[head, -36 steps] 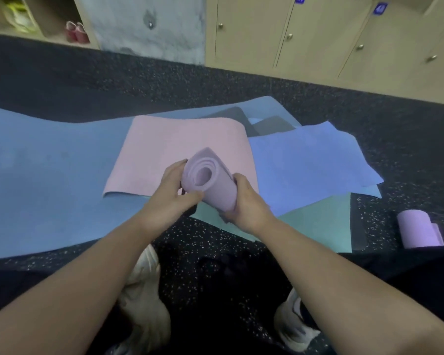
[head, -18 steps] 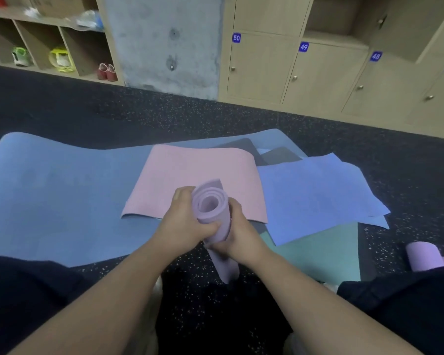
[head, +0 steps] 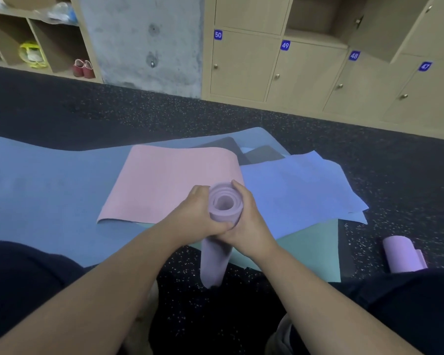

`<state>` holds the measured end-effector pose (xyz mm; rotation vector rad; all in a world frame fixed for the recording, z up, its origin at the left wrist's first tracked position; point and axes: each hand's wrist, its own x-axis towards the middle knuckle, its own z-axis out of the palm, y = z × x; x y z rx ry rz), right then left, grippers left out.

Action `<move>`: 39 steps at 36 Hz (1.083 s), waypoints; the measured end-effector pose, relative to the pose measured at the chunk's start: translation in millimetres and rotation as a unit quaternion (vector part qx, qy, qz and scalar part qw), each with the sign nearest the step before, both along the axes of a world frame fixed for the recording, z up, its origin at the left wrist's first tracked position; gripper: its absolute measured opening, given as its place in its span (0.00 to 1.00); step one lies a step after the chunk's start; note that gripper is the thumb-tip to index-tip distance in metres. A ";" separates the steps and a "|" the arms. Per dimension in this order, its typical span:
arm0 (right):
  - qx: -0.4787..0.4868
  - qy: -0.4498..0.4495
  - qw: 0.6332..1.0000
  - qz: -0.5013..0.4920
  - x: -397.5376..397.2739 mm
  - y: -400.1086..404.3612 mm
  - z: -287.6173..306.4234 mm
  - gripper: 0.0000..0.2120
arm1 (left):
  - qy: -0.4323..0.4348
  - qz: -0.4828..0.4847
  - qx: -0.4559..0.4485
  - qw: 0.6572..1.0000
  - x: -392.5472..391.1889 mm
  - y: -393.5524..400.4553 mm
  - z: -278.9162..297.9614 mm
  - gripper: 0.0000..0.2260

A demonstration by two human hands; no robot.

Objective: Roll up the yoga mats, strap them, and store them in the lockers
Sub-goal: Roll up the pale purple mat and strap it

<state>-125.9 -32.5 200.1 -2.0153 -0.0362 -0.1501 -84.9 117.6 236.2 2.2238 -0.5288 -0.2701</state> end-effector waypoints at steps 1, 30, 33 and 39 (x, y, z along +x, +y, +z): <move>0.003 0.005 1.000 -0.002 0.0 -2.4 0.1 0.46 | 0.001 -0.002 -0.004 1.000 -0.1 -3.2 0.2 0.31; 0.016 0.130 0.991 0.024 -4.8 -9.1 2.9 0.43 | -0.049 -0.007 0.247 0.968 42.4 -50.6 9.9 0.12; 0.007 0.139 0.990 0.031 -5.8 -12.8 3.2 0.47 | -0.063 -0.025 0.236 0.969 39.6 -55.1 11.6 0.12; -0.004 0.158 0.987 0.042 -5.1 -12.9 7.8 0.45 | -0.116 -0.016 0.188 0.975 24.7 -53.3 16.2 0.19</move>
